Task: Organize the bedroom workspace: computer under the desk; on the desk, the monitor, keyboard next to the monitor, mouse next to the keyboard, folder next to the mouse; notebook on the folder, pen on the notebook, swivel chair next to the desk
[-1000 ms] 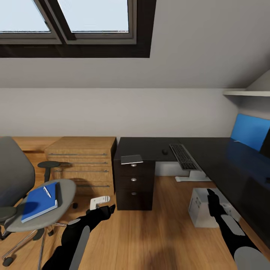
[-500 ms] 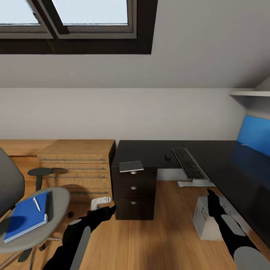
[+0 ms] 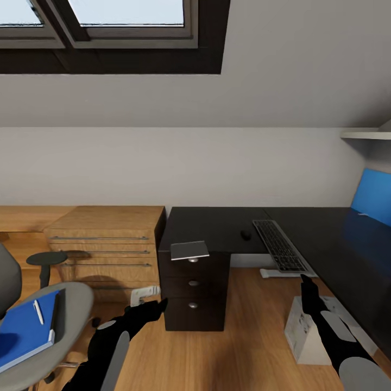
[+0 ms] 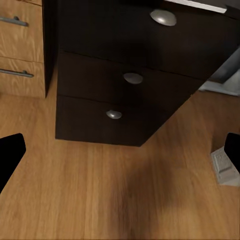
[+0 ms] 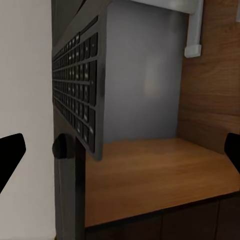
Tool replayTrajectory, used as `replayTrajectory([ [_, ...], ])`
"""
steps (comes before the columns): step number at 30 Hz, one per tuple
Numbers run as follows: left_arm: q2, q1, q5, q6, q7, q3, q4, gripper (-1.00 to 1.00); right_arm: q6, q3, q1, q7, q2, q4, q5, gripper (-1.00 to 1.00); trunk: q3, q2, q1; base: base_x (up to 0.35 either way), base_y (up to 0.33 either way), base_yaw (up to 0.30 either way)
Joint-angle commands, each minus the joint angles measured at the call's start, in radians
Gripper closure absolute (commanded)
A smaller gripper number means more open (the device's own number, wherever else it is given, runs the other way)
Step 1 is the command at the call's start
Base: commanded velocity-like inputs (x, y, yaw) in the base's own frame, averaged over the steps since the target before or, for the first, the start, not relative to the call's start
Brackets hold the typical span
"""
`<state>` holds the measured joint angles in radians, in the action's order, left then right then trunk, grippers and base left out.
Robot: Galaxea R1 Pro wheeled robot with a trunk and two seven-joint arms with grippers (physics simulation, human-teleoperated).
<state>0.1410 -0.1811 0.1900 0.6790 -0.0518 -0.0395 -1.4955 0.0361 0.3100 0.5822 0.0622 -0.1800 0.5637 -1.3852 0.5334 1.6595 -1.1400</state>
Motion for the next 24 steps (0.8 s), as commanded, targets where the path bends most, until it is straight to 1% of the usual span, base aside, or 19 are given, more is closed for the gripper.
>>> replayTrajectory([
  [1, 0.0, 0.018, 0.009, 0.005, -0.005, -0.002, -0.03, -1.0, 0.004, 0.003, 0.001, 0.0, 0.0, 0.0, -0.009, -1.0, 0.001, 0.001, 0.0, 0.039, 0.0, 0.0],
  [2, 0.0, 0.028, 0.009, 0.006, -0.004, -0.005, -0.045, -1.0, 0.004, 0.003, 0.001, -0.003, 0.0, 0.0, -0.009, -1.0, 0.001, 0.001, 0.0, 0.031, 0.0, 0.0],
  [4, 0.0, 0.066, 0.01, 0.006, -0.004, -0.027, -0.092, -1.0, 0.004, 0.003, 0.001, -0.014, -0.001, 0.0, -0.01, -1.0, 0.001, 0.001, 0.0, 0.016, 0.0, 0.0],
  [7, 0.0, 0.092, 0.011, 0.007, -0.004, -0.048, -0.116, -1.0, 0.004, 0.003, 0.001, -0.021, -0.001, 0.001, -0.01, -1.0, 0.001, 0.001, 0.0, 0.007, 0.0, 0.0],
  [12, 0.0, 0.1, 0.012, 0.007, -0.003, -0.053, -0.123, -1.0, 0.004, 0.003, 0.001, -0.024, -0.001, 0.001, -0.011, -1.0, 0.001, 0.001, 0.0, 0.028, 0.0, 0.0],
  [20, 0.0, 0.101, 0.012, 0.007, -0.003, -0.054, -0.124, -1.0, 0.004, 0.003, 0.001, -0.027, -0.001, 0.001, -0.011, -1.0, 0.001, 0.001, 0.0, 0.231, 0.0, 0.0],
  [24, 0.0, 0.101, 0.012, 0.007, -0.003, -0.055, -0.123, -1.0, 0.004, 0.003, 0.001, -0.028, -0.001, 0.001, -0.01, -1.0, 0.001, 0.001, 0.0, 0.036, 0.0, 0.0],
])
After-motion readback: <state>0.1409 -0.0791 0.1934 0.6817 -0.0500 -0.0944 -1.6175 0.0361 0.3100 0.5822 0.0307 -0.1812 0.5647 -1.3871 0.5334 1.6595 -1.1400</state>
